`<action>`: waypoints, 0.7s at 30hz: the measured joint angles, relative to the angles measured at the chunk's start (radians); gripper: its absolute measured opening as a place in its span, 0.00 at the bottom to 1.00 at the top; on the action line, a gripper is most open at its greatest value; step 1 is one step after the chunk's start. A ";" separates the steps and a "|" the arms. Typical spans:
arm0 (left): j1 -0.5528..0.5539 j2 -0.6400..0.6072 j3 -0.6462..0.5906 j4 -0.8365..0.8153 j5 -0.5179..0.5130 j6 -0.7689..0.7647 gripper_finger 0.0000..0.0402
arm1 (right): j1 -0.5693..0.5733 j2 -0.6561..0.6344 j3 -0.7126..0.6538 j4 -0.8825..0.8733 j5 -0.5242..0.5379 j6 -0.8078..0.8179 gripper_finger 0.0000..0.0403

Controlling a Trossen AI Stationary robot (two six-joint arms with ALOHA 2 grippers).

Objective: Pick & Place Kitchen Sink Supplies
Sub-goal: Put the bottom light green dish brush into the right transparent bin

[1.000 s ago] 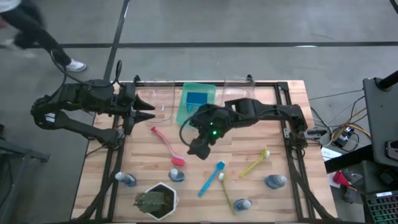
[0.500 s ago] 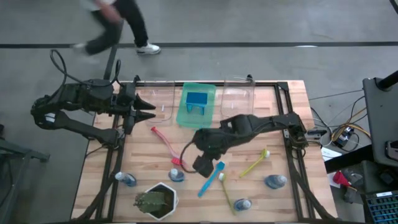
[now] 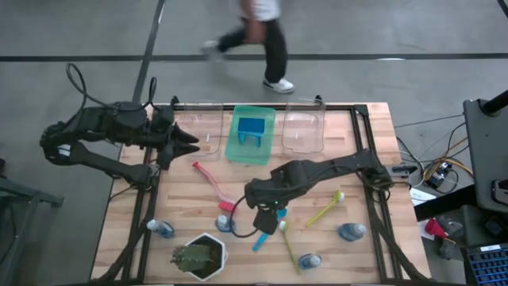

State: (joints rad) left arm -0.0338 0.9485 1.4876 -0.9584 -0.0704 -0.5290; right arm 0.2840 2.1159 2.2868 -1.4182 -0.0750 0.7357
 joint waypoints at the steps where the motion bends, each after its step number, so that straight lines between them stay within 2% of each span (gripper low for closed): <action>1: 0.000 0.000 -0.005 0.000 0.000 -0.001 0.39 | 0.000 0.000 -0.008 -0.001 0.000 0.001 0.60; 9: 0.000 0.005 -0.023 0.000 -0.001 -0.018 0.39 | -0.001 0.000 -0.072 0.001 -0.004 0.088 0.61; 21: 0.000 -0.004 -0.020 0.001 0.019 0.065 0.39 | -0.002 -0.002 -0.176 0.011 0.011 0.384 0.58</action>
State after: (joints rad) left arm -0.0338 0.9444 1.4673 -0.9579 -0.0517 -0.4640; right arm 0.2821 2.1143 2.1106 -1.4075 -0.0635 1.1202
